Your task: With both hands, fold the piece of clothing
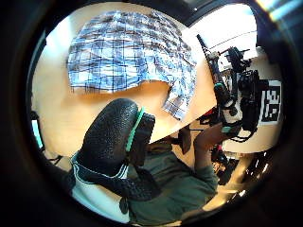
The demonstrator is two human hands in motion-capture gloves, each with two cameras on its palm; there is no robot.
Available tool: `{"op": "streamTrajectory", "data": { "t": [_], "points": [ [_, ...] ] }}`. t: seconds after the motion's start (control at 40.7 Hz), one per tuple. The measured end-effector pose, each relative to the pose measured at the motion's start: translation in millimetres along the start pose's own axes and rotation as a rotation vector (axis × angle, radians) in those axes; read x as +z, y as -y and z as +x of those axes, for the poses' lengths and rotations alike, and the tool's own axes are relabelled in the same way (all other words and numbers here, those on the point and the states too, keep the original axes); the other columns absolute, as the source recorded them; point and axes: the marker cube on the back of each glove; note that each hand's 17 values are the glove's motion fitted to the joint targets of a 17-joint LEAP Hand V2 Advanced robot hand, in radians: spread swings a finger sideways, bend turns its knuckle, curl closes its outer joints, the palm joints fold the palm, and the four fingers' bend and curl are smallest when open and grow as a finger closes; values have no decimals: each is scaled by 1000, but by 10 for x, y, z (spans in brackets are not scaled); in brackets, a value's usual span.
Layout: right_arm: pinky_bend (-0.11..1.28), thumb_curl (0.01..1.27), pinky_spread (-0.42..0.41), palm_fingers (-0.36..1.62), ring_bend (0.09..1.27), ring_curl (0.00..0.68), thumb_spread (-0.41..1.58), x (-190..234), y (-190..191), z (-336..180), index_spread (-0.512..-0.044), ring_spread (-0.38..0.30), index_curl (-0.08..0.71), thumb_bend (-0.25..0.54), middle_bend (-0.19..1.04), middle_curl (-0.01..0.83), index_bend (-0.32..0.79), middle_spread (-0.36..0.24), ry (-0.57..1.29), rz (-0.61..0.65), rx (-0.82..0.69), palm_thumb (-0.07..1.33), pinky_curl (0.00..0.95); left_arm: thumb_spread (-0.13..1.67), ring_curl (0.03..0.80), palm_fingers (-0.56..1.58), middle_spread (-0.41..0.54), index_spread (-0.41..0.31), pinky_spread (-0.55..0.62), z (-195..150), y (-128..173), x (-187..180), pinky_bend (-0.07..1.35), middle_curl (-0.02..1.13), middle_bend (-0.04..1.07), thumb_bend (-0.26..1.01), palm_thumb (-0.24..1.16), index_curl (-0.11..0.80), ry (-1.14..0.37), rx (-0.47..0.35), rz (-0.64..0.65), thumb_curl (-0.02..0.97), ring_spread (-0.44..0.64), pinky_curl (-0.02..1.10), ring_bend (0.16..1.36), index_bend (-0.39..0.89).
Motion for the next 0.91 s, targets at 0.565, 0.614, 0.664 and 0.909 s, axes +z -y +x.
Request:
{"op": "streamTrajectory", "data": {
  "t": [0.565,0.614,0.664,0.909],
  "points": [
    [682,287,267,63,353,227,1237,405,264,280,-351,160,217,17,186,268,116,20,4,21,1,377,335,1085,283,266,31,-89,334,19,168,304,517,360,222,-7,226,238,29,-21,-46,282,216,281,577,110],
    [752,306,227,119,402,240,1197,525,305,320,-333,160,202,33,162,262,80,21,3,13,0,441,351,1079,288,257,35,-82,323,51,170,365,544,364,222,-3,253,232,13,-15,-92,292,222,293,583,92],
    [768,313,208,123,423,245,1170,612,324,348,-322,160,195,26,168,262,80,22,1,-1,0,459,353,1076,291,248,37,-80,316,71,181,432,556,367,219,-8,267,229,-5,-8,-130,298,224,299,589,95],
    [788,338,146,147,464,274,1084,1069,371,441,-295,147,192,-11,192,285,113,15,51,-159,-25,535,367,1065,303,220,39,-67,273,252,54,541,612,384,236,-15,329,211,-45,67,-300,320,226,330,617,89]
  ]
}}
